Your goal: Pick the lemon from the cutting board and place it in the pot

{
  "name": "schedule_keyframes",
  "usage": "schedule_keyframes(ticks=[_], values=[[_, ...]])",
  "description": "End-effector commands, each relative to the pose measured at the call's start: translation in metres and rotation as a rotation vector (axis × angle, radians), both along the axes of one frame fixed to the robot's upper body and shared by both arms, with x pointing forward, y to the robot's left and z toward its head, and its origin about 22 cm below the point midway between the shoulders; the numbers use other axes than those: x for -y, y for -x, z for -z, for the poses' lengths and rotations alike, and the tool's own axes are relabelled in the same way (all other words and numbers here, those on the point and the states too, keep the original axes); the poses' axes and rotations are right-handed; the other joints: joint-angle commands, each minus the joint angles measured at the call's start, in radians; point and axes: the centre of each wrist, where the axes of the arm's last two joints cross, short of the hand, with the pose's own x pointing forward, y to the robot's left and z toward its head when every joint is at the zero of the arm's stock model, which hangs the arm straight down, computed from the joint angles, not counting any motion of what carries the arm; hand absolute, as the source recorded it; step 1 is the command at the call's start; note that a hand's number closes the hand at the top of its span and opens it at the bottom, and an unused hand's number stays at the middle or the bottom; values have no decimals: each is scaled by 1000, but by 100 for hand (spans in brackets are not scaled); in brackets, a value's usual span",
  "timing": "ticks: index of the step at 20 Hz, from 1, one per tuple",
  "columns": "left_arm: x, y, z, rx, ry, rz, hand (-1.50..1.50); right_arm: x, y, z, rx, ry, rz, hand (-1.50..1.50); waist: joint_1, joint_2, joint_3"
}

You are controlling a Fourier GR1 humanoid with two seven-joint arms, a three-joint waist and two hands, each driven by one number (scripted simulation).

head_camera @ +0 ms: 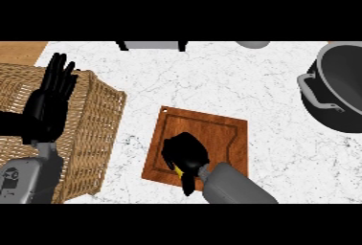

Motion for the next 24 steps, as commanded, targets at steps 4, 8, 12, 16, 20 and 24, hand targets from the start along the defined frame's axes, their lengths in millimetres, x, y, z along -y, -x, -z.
schedule_keyframes(ticks=[4,8,12,16,20,24], values=[[1,4,-5,6,-12,-4,0,9,-41,-30,145,4,269,150,5,15,6],[8,-1,-4,23,-8,7,0,64,-105,-67,161,5,765,150,9,42,5],[10,-4,-9,39,-15,29,0,90,-143,-112,228,-46,1105,150,51,49,4],[19,-7,-7,33,-17,58,0,116,-170,-153,414,-2,1393,150,74,50,1],[28,-11,-11,33,-16,89,0,129,-186,-181,598,16,1594,150,89,55,2],[25,-12,-10,27,-14,74,0,146,-197,-210,770,37,1737,150,88,48,3]])
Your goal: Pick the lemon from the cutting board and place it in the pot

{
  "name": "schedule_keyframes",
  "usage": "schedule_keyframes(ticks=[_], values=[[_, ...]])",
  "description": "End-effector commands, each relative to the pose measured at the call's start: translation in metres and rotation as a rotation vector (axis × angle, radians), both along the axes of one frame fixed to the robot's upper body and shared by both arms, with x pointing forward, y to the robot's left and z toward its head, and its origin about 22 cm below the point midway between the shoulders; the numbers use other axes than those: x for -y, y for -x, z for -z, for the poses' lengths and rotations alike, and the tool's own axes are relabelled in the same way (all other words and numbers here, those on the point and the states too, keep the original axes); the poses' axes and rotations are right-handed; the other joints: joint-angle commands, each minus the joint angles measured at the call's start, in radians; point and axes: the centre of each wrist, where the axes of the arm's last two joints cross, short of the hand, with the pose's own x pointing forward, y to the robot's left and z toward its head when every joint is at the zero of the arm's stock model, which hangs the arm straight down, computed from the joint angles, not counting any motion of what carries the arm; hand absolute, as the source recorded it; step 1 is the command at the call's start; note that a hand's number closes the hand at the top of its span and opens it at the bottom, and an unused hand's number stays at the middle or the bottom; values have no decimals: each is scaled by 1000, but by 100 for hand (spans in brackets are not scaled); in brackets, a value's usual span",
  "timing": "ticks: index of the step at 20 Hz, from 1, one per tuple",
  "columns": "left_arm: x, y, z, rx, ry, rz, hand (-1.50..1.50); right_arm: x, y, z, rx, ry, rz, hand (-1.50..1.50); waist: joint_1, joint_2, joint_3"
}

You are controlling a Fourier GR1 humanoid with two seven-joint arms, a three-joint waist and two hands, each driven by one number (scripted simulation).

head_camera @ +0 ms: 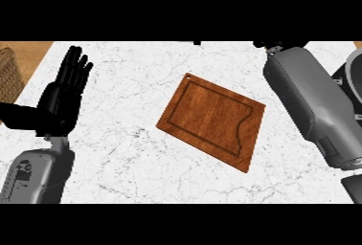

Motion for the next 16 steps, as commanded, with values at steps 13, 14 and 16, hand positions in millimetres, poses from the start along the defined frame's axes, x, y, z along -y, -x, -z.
schedule_keyframes(ticks=[13,14,16], values=[[-13,1,-2,-28,-6,-75,0,68,-10,0,136,29,443,150,-74,-31,4],[-13,10,12,-35,0,-68,0,76,-11,-8,121,29,437,150,-77,-34,4],[-15,2,13,-36,-10,-91,0,88,-6,5,123,21,448,150,-91,-34,4]])
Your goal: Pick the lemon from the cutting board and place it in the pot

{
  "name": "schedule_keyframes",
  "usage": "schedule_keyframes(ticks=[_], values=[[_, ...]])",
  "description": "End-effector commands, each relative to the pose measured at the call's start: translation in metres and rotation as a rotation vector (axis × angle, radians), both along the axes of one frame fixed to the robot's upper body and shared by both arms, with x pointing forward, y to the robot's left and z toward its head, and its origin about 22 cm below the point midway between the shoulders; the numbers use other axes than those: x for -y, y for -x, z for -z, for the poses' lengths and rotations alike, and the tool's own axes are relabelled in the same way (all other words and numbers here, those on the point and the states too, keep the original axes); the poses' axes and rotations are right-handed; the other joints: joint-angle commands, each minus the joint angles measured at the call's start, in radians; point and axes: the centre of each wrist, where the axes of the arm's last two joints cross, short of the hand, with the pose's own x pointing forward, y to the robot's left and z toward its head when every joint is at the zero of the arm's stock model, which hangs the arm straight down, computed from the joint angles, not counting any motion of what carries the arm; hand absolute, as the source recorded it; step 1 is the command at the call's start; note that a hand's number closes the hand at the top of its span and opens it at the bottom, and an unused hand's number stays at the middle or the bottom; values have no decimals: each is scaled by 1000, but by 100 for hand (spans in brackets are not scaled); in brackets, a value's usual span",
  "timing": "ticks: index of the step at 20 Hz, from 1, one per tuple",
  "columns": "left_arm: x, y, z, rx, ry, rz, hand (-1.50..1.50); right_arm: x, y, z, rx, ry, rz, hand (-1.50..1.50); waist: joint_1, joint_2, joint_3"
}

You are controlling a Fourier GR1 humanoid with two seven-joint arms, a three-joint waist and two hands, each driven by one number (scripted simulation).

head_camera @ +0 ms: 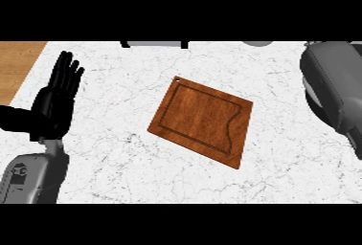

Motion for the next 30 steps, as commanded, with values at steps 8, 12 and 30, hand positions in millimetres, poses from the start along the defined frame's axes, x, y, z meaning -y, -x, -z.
schedule_keyframes(ticks=[8,12,30], values=[[0,4,1,-5,3,-36,0,88,35,40,110,-109,145,150,-36,-12,0],[-28,15,-5,5,-4,-21,0,108,60,86,106,-103,134,150,-23,-9,0],[-10,-2,1,9,4,2,0,176,93,118,87,-515,52,-150,-4,2,2]])
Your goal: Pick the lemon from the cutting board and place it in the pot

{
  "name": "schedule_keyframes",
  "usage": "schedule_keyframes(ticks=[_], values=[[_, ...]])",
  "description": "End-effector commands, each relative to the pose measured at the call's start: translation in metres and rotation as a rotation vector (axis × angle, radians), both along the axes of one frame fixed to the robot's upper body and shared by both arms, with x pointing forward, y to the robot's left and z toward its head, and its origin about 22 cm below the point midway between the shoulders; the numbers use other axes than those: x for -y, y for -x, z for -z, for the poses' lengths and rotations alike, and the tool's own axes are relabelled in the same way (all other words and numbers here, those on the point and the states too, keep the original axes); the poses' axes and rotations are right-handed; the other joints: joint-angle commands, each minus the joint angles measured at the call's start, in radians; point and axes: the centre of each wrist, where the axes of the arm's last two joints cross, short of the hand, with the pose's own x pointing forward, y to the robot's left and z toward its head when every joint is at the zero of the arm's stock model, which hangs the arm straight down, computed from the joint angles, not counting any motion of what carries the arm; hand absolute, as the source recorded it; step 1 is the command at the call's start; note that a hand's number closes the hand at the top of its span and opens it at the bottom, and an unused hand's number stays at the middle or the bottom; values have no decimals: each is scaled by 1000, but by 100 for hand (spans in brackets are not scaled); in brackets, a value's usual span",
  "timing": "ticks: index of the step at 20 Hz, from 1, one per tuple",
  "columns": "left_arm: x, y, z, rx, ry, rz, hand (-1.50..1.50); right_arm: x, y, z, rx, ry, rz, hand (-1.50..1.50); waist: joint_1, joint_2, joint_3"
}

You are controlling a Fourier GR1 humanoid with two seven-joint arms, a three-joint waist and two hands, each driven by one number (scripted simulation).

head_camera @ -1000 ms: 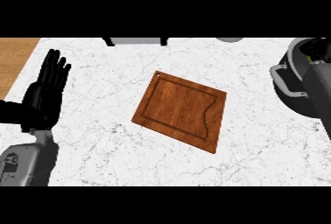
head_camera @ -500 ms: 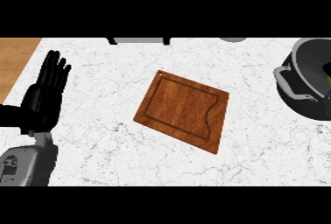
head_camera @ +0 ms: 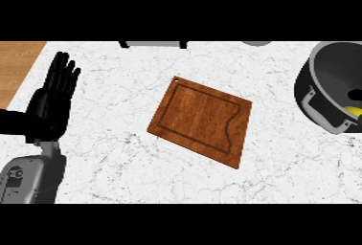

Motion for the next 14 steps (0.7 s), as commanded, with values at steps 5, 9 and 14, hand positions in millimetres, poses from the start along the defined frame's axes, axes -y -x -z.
schedule_keyframes(ticks=[5,9,14], values=[[-9,6,15,-20,5,8,0,2,8,14,169,34,-138,-150,5,3,1],[3,-3,-1,9,-5,-17,0,-9,-10,-16,379,35,-140,-150,-2,-2,1],[-7,-6,4,-16,-12,-30,0,2,-3,-23,561,-28,-24,-150,-9,-3,0]])
